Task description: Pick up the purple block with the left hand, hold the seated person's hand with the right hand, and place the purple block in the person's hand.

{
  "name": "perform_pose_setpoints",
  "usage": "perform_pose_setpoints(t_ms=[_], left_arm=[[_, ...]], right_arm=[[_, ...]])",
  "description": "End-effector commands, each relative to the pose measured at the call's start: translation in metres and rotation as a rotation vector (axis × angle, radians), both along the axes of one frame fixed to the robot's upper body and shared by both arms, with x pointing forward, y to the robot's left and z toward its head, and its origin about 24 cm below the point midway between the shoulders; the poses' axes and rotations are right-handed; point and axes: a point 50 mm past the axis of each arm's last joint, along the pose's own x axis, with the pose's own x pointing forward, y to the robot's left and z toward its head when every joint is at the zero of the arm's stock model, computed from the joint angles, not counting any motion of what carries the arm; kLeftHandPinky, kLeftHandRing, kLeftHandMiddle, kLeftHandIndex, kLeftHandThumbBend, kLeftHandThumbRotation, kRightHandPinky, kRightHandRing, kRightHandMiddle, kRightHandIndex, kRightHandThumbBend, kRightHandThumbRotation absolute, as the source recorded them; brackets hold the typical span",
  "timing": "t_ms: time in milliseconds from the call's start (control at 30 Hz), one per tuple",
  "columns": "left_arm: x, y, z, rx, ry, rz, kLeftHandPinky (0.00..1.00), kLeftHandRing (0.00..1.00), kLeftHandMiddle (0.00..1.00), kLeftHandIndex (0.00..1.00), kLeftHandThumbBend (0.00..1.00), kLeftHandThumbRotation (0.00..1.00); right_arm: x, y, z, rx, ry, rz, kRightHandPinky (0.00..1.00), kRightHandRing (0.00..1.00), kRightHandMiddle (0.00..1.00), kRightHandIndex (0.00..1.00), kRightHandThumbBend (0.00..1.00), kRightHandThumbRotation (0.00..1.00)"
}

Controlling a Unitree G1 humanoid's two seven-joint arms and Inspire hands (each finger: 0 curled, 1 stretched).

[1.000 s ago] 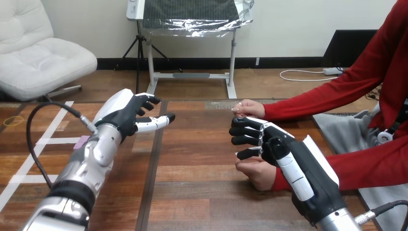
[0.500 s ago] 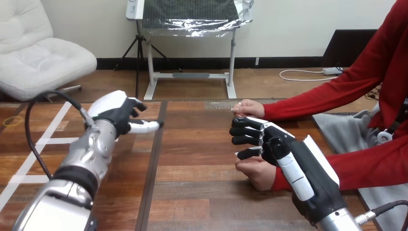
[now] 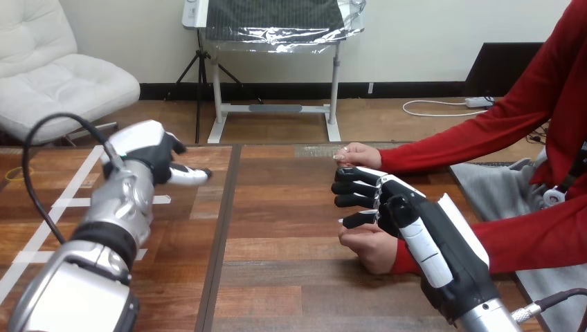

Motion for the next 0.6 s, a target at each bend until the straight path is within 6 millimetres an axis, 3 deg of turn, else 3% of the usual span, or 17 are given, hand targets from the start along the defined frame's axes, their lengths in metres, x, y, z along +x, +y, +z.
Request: perform_pose_setpoints(t_ms=[0,567], left_arm=[[0.018,0.002,0.045,0.080,-0.135,-0.003,0.79,0.81,0.81,0.80,0.64,0.48],[0.012,0.013,0.034,0.149,-0.081,0.031,0.78,0.80,0.81,0.80,0.64,0.49]], right_arm=[[0.010,0.001,0.028,0.013,-0.139,-0.007,0.65,0.76,0.78,0.79,0.75,1.00],[0.010,0.000,0.027,0.011,-0.139,-0.004,0.64,0.75,0.77,0.78,0.75,1.00]])
